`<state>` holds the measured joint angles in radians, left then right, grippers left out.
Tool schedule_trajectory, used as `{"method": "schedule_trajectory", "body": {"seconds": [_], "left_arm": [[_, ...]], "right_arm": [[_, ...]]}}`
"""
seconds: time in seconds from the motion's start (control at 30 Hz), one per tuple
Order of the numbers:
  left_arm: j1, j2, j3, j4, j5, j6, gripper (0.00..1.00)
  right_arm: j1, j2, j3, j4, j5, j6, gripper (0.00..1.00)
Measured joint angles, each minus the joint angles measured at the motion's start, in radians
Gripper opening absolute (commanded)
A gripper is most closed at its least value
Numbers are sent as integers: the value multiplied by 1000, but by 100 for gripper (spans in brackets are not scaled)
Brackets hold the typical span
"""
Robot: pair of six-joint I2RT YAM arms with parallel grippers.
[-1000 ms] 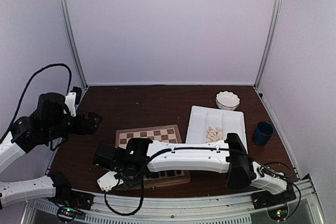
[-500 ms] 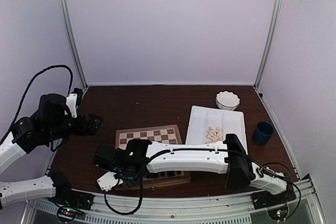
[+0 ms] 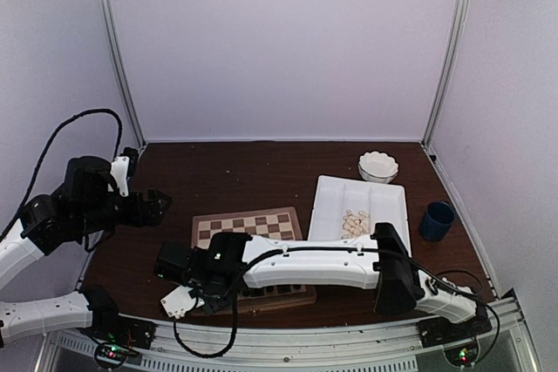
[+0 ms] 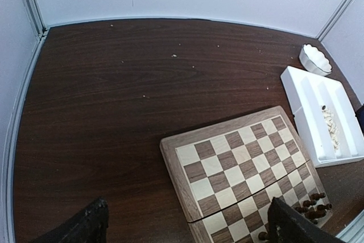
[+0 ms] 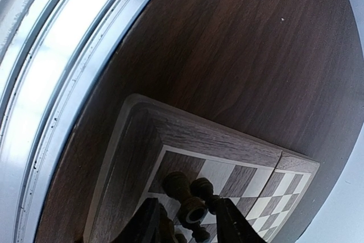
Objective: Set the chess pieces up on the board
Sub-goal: Place the rook at h8, then reset both arms
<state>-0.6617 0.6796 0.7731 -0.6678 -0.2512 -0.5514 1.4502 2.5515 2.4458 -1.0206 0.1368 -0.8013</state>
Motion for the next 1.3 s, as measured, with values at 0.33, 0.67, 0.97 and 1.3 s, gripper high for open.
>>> {"method": "schedule_trajectory", "body": {"seconds": [0.33, 0.67, 0.97, 1.3], "left_arm": [[1, 155, 80, -9, -3, 66, 98], [13, 335, 206, -23, -11, 172, 97], [16, 394, 294, -36, -50, 226, 98], [21, 428, 349, -40, -70, 235, 98]], "right_arm": [[-13, -159, -56, -41, -29, 5, 54], [-288, -564, -367, -29, -77, 110, 99], [-705, -832, -633, 50, -119, 269, 99], [-1130, -1186, -1027, 325, -172, 573, 99]]}}
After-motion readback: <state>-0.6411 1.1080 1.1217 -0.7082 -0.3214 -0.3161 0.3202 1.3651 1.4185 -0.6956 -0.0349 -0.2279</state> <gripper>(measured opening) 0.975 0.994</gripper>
